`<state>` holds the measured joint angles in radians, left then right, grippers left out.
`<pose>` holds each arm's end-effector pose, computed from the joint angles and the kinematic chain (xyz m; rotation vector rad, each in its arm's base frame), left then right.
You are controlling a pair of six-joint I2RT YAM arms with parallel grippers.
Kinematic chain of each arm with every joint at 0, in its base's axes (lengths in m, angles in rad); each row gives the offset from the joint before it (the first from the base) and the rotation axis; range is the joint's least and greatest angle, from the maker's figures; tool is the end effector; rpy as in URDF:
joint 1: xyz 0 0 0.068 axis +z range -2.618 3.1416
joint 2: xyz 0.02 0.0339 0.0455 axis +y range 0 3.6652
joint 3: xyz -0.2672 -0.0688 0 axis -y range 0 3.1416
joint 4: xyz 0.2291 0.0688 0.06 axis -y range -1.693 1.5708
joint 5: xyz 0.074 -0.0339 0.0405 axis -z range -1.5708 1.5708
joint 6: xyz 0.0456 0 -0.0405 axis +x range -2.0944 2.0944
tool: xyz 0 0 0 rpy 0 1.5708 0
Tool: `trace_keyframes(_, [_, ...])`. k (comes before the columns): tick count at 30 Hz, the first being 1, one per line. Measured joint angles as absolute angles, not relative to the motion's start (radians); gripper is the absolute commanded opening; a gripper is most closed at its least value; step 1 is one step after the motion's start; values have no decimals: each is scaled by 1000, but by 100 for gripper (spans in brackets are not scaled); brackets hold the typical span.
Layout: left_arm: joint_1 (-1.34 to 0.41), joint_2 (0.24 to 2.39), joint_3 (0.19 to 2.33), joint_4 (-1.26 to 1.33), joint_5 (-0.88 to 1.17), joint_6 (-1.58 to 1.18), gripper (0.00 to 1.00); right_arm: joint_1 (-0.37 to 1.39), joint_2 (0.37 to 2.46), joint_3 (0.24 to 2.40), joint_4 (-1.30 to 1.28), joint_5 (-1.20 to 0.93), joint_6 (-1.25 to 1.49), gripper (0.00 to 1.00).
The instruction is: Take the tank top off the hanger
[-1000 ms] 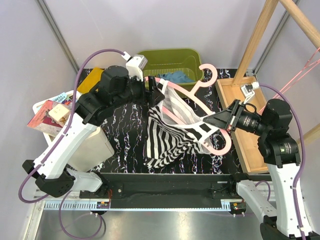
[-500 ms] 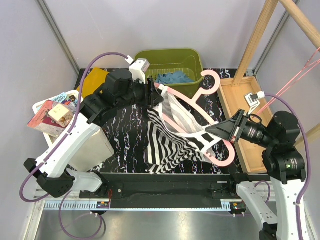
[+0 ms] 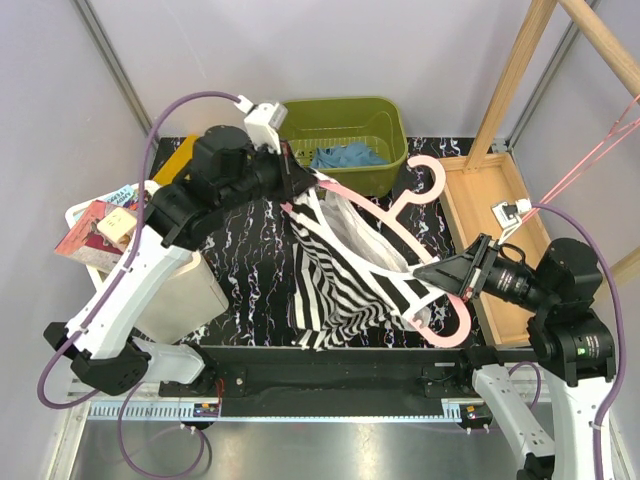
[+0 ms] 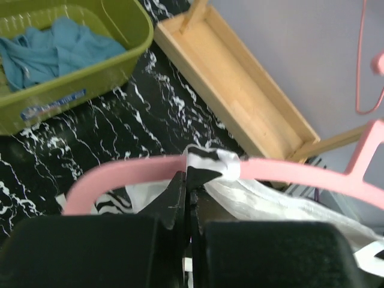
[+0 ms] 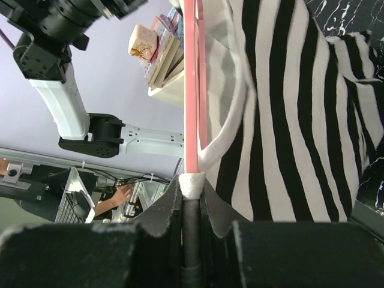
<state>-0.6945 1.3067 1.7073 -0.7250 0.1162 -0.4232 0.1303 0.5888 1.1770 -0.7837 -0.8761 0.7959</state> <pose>0.1894 -0.1646 0.4780 0.3511 1.9579 -0.8554 0.0513 0.0421 0.4189 -0.0664 1.9245 1.4126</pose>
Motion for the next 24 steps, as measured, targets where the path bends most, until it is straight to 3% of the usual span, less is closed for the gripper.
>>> trace_keyframes(9, [-565,1311,1745,-706,84,-538,0,130,560,1179,-823,-860,774,0])
trace_keyframes(24, [-510,1309,1660,-702,91,-601,0,131,554,1236,-835,-780,764,0])
